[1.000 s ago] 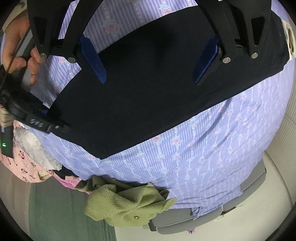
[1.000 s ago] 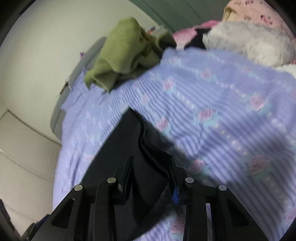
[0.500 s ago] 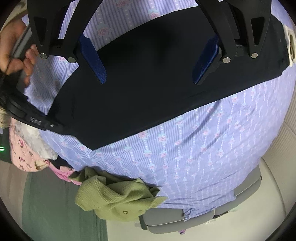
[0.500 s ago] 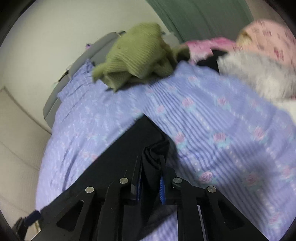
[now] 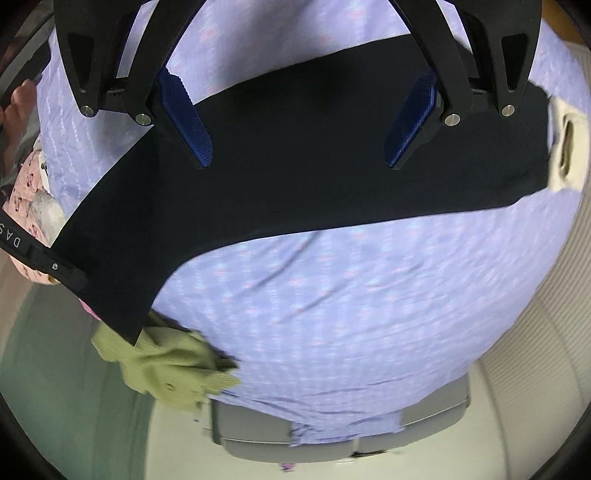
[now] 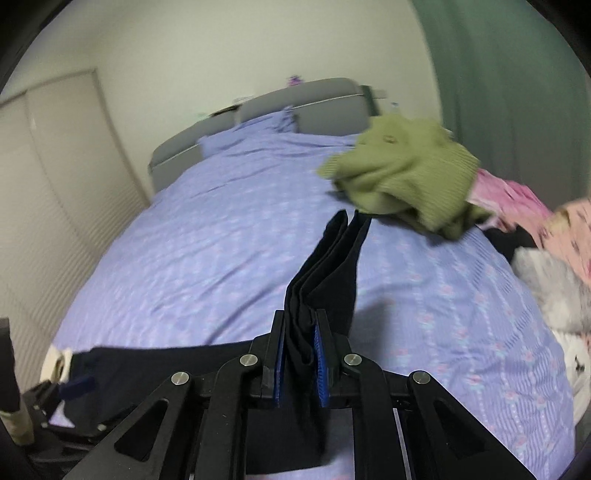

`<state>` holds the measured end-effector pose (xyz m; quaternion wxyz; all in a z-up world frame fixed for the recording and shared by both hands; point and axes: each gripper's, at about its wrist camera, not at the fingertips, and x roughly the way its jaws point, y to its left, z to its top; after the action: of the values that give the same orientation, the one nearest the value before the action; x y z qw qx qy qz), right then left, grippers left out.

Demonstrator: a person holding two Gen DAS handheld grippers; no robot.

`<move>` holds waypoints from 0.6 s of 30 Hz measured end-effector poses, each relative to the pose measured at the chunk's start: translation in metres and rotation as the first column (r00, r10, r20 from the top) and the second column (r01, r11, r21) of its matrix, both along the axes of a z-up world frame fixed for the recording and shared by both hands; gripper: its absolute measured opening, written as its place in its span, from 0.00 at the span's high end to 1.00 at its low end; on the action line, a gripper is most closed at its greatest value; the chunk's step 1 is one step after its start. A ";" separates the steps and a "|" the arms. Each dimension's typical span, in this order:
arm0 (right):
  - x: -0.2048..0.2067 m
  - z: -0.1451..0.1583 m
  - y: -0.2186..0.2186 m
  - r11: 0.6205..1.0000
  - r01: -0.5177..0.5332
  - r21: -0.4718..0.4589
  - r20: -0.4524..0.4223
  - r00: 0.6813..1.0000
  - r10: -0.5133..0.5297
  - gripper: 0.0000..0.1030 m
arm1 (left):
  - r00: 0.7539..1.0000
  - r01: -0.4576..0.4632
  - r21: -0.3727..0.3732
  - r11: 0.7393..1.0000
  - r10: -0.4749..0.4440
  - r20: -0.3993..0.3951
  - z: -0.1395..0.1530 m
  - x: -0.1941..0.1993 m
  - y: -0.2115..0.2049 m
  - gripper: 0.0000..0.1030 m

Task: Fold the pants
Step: 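Lift the held strip end with the right gripper and fold it over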

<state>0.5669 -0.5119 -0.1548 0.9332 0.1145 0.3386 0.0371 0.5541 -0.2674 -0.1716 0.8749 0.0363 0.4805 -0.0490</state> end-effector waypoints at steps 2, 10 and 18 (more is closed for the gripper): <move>0.001 0.009 0.031 0.999 -0.047 -0.023 -0.013 0.999 0.047 0.85 | 0.999 -0.050 -0.005 0.999 0.050 -0.015 0.008 -0.005 0.037 0.08; 0.004 0.012 0.146 0.981 -0.177 -0.079 -0.087 0.982 0.170 0.85 | 0.981 -0.189 -0.044 0.981 0.187 -0.045 0.013 -0.026 0.161 0.08; 0.021 -0.072 0.263 0.957 -0.276 -0.085 -0.273 0.931 0.244 0.85 | 0.966 -0.228 -0.046 0.973 0.220 -0.137 -0.035 -0.029 0.241 0.08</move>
<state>0.5874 -0.2487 -0.2264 0.8729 0.0152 0.4715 0.1246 0.5249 -0.0263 -0.2063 0.8421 -0.0485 0.5362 0.0331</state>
